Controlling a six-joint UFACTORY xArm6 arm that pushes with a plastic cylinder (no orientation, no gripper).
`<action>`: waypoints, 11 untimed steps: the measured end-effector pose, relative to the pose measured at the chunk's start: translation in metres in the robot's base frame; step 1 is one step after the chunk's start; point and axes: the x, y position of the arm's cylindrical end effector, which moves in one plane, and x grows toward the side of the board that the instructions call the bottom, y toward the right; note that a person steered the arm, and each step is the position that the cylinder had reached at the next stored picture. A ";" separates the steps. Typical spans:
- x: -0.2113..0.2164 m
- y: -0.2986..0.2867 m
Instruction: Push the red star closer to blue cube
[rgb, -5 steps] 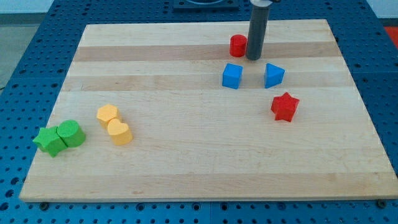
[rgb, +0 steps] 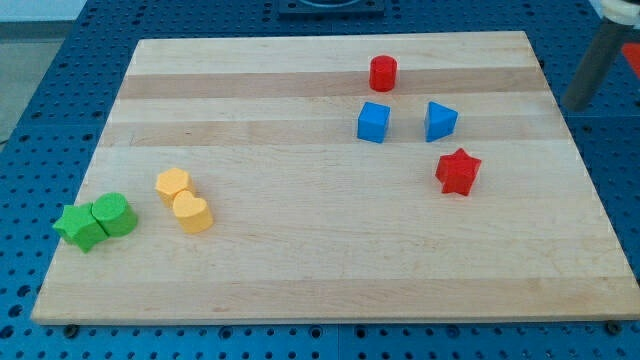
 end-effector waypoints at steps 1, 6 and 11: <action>0.033 -0.006; 0.113 -0.177; 0.097 -0.374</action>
